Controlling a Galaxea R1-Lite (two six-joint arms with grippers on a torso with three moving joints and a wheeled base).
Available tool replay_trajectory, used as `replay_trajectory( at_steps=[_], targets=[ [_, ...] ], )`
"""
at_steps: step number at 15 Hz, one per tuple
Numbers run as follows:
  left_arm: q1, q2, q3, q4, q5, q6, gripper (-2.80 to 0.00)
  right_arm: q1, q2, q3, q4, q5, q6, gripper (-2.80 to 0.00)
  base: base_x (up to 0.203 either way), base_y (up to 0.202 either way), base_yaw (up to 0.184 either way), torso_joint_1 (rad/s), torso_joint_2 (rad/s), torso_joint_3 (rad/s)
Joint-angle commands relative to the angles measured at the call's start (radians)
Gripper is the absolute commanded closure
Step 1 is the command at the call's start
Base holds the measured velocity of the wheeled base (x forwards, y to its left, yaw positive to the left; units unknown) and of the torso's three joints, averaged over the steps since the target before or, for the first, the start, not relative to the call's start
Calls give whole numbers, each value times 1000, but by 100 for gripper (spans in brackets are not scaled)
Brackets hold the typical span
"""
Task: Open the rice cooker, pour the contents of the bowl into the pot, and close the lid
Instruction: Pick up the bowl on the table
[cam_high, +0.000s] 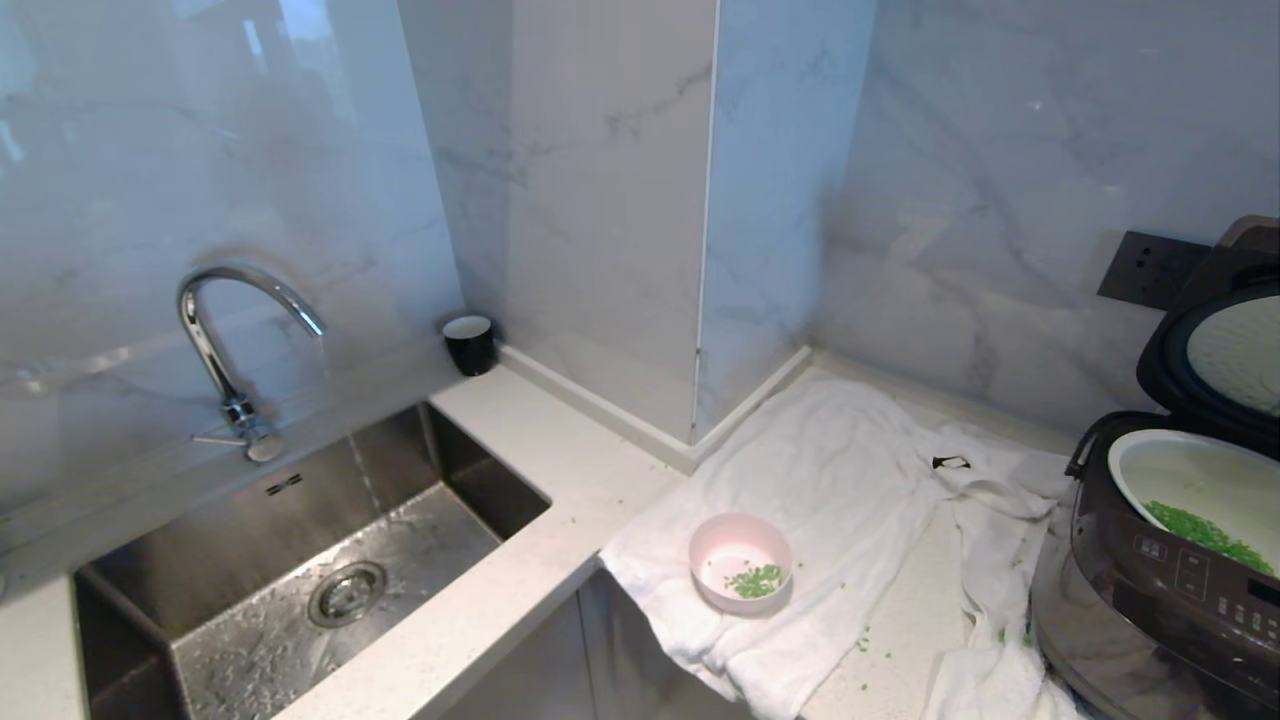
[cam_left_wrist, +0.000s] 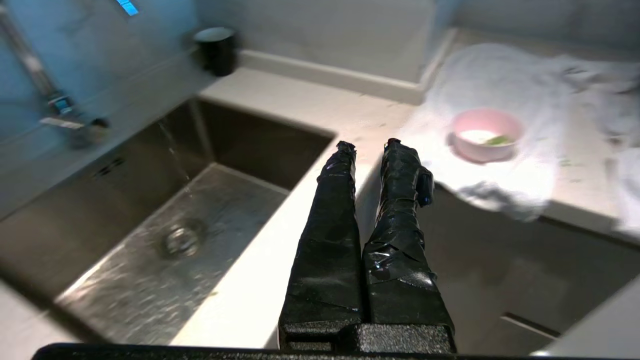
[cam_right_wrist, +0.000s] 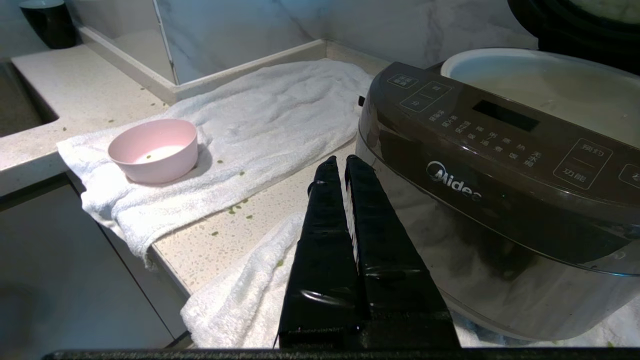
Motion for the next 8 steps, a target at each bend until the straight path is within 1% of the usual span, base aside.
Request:
replay_trajectory(
  at_steps=[1,2,3,4,5,6,7,8],
  targets=[
    [2,-60,83,-12,85,26,0,0,1,0,0,0,-1,0,0,0,0,0,0,0],
    [3,-63,139,-46,147,37,0,0,1,0,0,0,-1,0,0,0,0,0,0,0],
    [3,-64,209,-111,220,58,0,0,1,0,0,0,-1,0,0,0,0,0,0,0],
    [2,-65,276,-202,282,87,0,0,1,0,0,0,-1,0,0,0,0,0,0,0],
    [2,-65,313,-308,313,107,0,0,1,0,0,0,-1,0,0,0,0,0,0,0],
    [2,-65,319,-329,315,116,0,0,1,0,0,0,-1,0,0,0,0,0,0,0],
    [3,-65,319,-285,302,121,0,1,1,0,0,0,-1,0,0,0,0,0,0,0],
    [4,-65,322,-271,248,119,0,0,1,0,0,0,-1,0,0,0,0,0,0,0]
  ],
)
